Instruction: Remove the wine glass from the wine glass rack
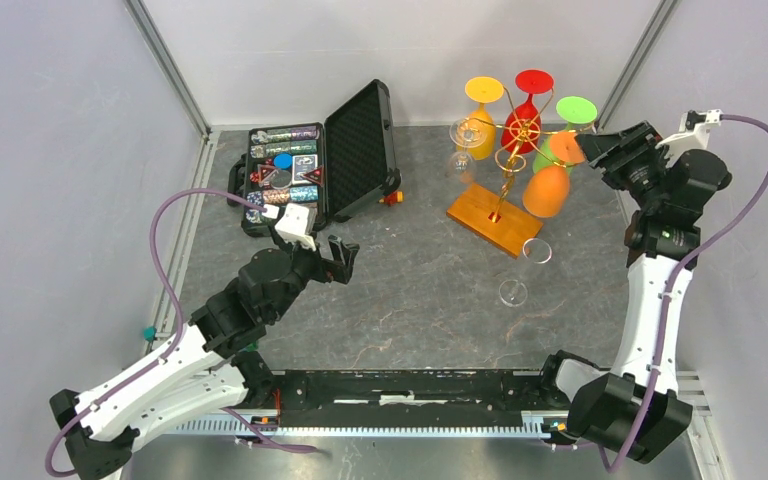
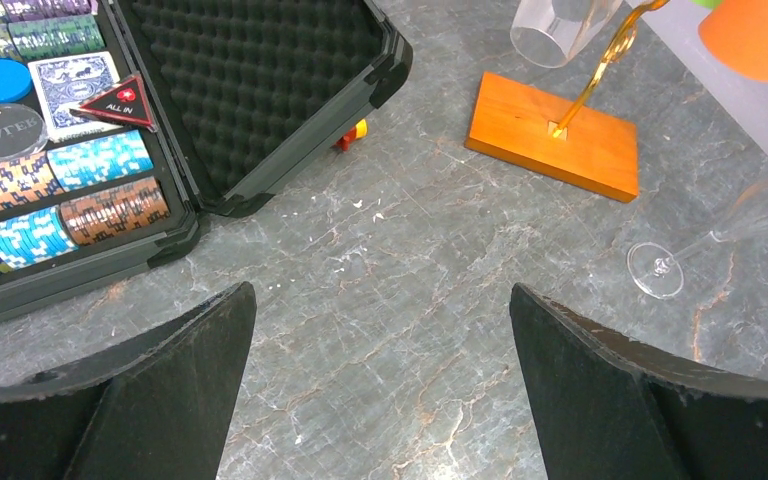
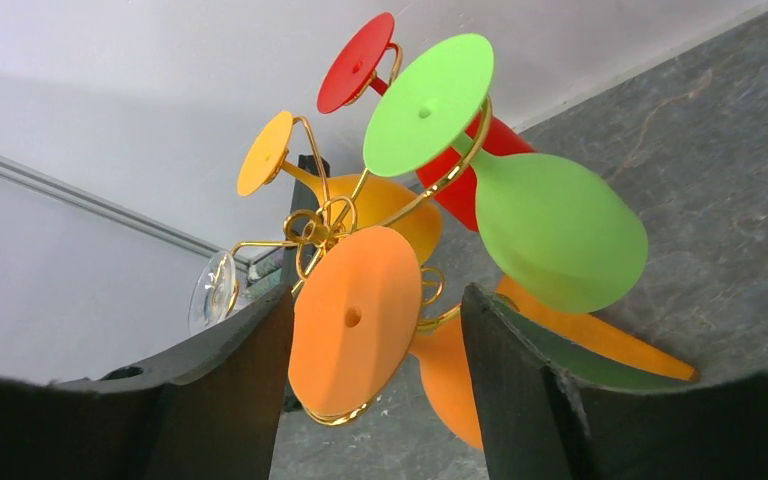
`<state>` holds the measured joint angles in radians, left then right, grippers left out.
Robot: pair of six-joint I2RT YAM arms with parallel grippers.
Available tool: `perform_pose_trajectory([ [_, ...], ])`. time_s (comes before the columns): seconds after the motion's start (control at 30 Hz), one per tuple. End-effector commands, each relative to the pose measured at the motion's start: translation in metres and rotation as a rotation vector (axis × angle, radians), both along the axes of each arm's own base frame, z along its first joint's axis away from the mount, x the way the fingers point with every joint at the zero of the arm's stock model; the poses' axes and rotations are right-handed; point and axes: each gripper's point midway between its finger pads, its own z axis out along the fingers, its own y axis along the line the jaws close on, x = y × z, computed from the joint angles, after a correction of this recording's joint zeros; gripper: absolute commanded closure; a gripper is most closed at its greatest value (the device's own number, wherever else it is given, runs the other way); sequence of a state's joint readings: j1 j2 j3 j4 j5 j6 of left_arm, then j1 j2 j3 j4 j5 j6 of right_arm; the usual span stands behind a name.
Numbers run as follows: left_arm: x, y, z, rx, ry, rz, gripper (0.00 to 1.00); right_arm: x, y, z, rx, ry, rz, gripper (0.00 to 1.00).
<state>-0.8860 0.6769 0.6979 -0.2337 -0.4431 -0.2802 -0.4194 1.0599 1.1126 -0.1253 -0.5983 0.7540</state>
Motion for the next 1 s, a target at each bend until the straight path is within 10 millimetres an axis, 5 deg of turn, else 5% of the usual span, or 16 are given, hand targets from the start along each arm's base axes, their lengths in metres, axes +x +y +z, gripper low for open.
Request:
perform_pose_trajectory([
  [0.0, 0.0006, 0.0013, 0.0308, -0.071, -0.049, 0.012, 0.0, 0.0023, 0.0019, 0.0076, 0.064, -0.053, 0.006, 0.35],
  [0.57, 0.0013, -0.0016, 0.0328, -0.065, -0.05, 0.003, 0.0, 0.005, 0.0063, 0.0024, 0.132, -0.054, 0.029, 0.56],
  [0.97, 0.0023, -0.0001, 0.0288, -0.048, -0.046, 0.011, 0.0, 0.0071, 0.0093, 0.0068, 0.246, -0.05, 0.038, 1.0],
])
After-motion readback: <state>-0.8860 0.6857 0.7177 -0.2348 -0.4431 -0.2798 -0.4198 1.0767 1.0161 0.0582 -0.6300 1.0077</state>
